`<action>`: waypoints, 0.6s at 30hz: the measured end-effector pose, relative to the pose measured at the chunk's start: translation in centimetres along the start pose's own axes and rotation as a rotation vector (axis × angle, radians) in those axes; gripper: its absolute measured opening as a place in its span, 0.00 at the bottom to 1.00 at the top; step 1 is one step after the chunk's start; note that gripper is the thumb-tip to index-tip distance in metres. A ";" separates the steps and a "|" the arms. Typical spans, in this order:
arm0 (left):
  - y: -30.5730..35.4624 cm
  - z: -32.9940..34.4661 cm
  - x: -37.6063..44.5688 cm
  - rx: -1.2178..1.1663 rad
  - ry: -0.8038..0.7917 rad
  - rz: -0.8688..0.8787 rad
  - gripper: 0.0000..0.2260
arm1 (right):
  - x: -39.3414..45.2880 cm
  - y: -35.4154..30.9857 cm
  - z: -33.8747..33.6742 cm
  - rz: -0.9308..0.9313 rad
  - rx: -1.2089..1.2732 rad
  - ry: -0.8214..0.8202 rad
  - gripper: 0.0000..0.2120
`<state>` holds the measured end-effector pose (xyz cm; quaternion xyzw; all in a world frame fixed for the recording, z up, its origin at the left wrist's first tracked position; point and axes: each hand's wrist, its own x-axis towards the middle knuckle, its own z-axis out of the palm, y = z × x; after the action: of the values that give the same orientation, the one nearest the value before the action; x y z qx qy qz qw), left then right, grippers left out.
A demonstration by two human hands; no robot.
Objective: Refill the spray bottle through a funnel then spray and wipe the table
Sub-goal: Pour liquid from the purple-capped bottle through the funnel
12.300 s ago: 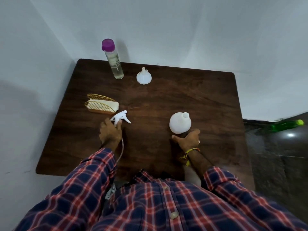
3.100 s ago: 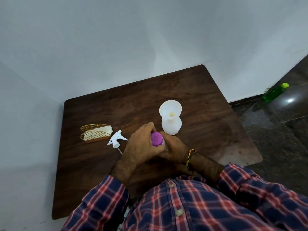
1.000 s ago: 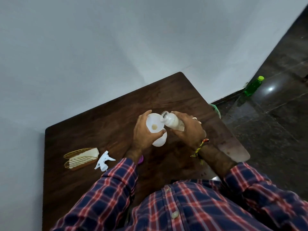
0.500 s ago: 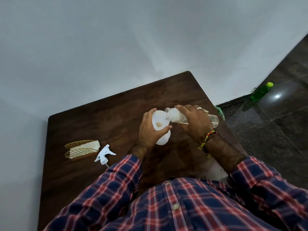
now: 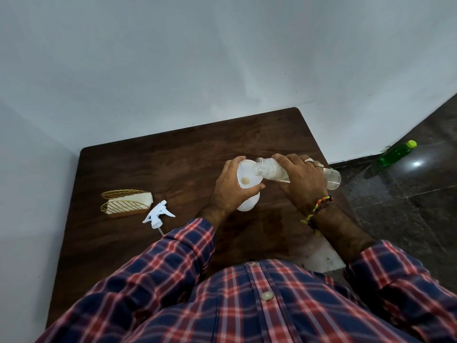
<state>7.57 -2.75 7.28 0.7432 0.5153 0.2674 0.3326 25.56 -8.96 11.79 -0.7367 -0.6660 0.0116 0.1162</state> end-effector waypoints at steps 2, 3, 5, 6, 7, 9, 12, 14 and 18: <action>0.0 0.0 0.0 0.004 0.000 -0.001 0.38 | 0.1 0.0 -0.1 -0.007 -0.011 0.009 0.29; 0.0 0.0 0.1 0.007 -0.001 0.000 0.38 | 0.1 -0.1 -0.1 -0.009 -0.015 0.010 0.30; 0.2 0.0 0.1 0.010 -0.004 -0.003 0.38 | 0.1 -0.1 -0.1 -0.008 -0.016 0.007 0.30; 0.2 0.0 0.1 0.009 -0.005 -0.006 0.38 | 0.1 -0.2 -0.1 -0.007 -0.014 0.006 0.30; 0.3 0.0 0.1 0.008 -0.007 -0.010 0.38 | 0.0 -0.2 -0.1 -0.005 -0.012 0.005 0.30; 0.3 -0.1 0.0 0.007 -0.009 -0.016 0.38 | 0.0 -0.2 -0.2 0.001 -0.008 0.000 0.30; 0.3 -0.1 0.1 0.004 -0.014 -0.024 0.38 | 0.0 -0.3 -0.2 0.009 -0.012 -0.003 0.30; 0.3 -0.1 0.1 0.005 -0.015 -0.028 0.38 | 0.0 -0.3 -0.2 0.012 -0.010 -0.006 0.30; 0.3 -0.1 0.0 0.012 -0.021 -0.030 0.38 | 0.0 -0.3 -0.2 0.017 -0.007 -0.009 0.30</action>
<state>7.73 -2.77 7.57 0.7401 0.5245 0.2514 0.3376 25.34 -9.02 12.07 -0.7428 -0.6601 0.0139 0.1107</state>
